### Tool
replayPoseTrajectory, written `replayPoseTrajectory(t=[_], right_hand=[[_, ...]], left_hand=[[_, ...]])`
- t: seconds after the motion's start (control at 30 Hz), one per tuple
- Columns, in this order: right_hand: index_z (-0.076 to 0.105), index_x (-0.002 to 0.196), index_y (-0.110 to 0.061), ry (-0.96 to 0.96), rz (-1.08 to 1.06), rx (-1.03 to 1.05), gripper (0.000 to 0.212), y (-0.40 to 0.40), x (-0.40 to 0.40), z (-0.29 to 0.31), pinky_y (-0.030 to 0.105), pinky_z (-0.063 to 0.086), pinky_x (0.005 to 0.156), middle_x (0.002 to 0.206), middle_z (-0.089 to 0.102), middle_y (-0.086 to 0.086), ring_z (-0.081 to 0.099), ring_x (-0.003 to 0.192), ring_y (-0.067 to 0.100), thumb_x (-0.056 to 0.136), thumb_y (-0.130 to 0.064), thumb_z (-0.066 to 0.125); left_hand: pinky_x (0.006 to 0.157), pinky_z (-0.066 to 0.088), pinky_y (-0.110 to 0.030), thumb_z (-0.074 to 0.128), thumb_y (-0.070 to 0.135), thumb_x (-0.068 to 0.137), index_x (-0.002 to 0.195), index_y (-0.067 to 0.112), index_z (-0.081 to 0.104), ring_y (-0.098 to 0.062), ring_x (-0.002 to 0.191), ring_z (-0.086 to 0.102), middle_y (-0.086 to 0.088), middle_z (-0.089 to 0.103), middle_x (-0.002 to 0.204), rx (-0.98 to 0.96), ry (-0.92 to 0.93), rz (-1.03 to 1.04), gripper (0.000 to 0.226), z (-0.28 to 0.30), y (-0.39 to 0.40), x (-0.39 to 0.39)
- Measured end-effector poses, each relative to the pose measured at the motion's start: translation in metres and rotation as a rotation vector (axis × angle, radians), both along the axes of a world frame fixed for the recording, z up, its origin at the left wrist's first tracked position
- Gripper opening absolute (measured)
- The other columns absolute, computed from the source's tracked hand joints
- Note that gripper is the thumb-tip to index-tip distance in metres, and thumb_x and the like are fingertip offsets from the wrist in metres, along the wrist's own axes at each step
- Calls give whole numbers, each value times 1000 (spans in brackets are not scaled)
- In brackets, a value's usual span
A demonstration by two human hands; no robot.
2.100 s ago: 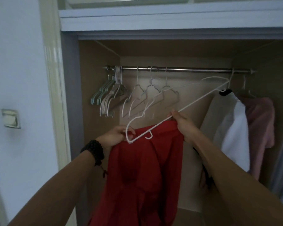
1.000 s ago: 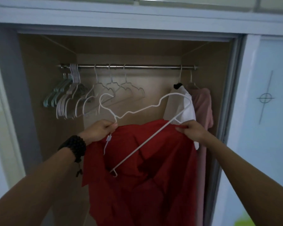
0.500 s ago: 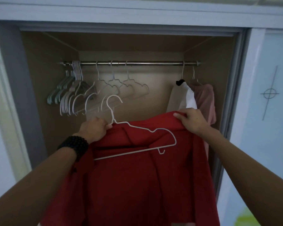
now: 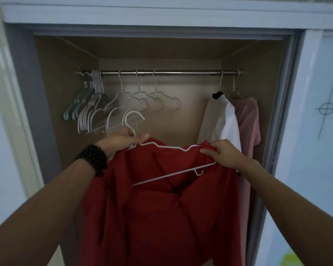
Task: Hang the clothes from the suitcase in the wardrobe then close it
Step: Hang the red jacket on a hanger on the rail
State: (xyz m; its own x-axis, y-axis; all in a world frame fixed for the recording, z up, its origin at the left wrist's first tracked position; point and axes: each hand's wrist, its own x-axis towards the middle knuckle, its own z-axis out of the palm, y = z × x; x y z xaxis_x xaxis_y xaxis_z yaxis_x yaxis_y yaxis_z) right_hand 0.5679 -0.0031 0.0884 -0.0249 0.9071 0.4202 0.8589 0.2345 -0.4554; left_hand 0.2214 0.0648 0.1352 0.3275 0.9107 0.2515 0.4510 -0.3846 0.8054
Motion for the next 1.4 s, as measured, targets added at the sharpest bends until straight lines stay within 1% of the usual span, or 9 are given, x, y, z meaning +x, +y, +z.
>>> replayPoseTrajectory(t=[0.33, 0.47, 0.6, 0.7, 0.83, 1.1, 1.2, 1.27, 1.4], right_hand=[[78, 86, -17, 168, -148, 6, 20, -10, 20, 3, 31, 54, 82, 79, 75, 5, 70, 81, 19, 88, -34, 68], [78, 91, -16, 238, -201, 15, 21, -10, 9, 8, 31, 52, 87, 84, 74, 4, 68, 86, 17, 89, -34, 66], [74, 97, -9, 744, -28, 13, 21, -21, -15, 28, 35, 57, 87, 98, 74, 15, 70, 95, 29, 90, -27, 65], [75, 100, -8, 981, 299, -393, 35, -40, -28, 49, 29, 59, 82, 108, 72, 14, 70, 100, 26, 76, -33, 77], [80, 81, -21, 522, 409, -820, 47, -48, -28, 54, 27, 56, 74, 89, 76, -2, 72, 83, 12, 70, -63, 60], [68, 65, -18, 138, -108, 154, 20, -8, -30, 18, 19, 43, 60, 66, 67, 1, 60, 66, 16, 82, -17, 58], [67, 68, -10, 469, 256, -407, 26, -26, -34, 33, 34, 47, 70, 79, 68, 11, 64, 72, 21, 83, -2, 47], [69, 84, -5, 209, 295, -800, 24, -33, -33, 40, 33, 52, 75, 94, 72, 11, 71, 80, 24, 86, -2, 45], [67, 81, -20, -104, -128, -11, 14, -8, -28, 32, 36, 55, 74, 89, 69, 3, 67, 88, 29, 72, -15, 57]], left_hand=[[73, 54, -39, 68, 30, 90, 73, -4, 71, -29, 69, 64, -19, 71, 74, -12, -314, 186, 37, -24, 9, -4], [69, 54, -32, 66, 25, 92, 76, -9, 72, -22, 68, 66, -15, 72, 75, 151, -221, 234, 38, -35, 11, 4], [54, 41, -19, 62, 32, 93, 61, 8, 69, -10, 57, 59, -2, 66, 61, 222, 151, 165, 41, -38, 11, 14], [55, 40, -21, 62, 34, 93, 73, 11, 76, -9, 62, 60, 0, 68, 67, 198, 275, 117, 33, -34, 12, 29], [66, 47, -33, 68, 30, 89, 68, 16, 74, -16, 69, 63, -9, 73, 72, 214, 43, 78, 27, -26, 11, 43], [78, 52, -32, 65, 24, 92, 74, 9, 75, -21, 86, 67, -10, 75, 86, 247, -108, 38, 25, -13, 0, 61], [65, 50, -23, 63, 23, 94, 74, 9, 72, -17, 73, 65, -7, 72, 78, 246, -230, 118, 26, -11, 1, 61], [52, 44, -10, 62, 23, 95, 72, 11, 70, -8, 62, 60, -2, 68, 72, 256, -280, 153, 27, -9, 0, 62], [53, 47, -14, 59, 20, 96, 78, 5, 71, 1, 50, 60, -7, 68, 71, 213, -305, 95, 27, -11, -3, 64]])
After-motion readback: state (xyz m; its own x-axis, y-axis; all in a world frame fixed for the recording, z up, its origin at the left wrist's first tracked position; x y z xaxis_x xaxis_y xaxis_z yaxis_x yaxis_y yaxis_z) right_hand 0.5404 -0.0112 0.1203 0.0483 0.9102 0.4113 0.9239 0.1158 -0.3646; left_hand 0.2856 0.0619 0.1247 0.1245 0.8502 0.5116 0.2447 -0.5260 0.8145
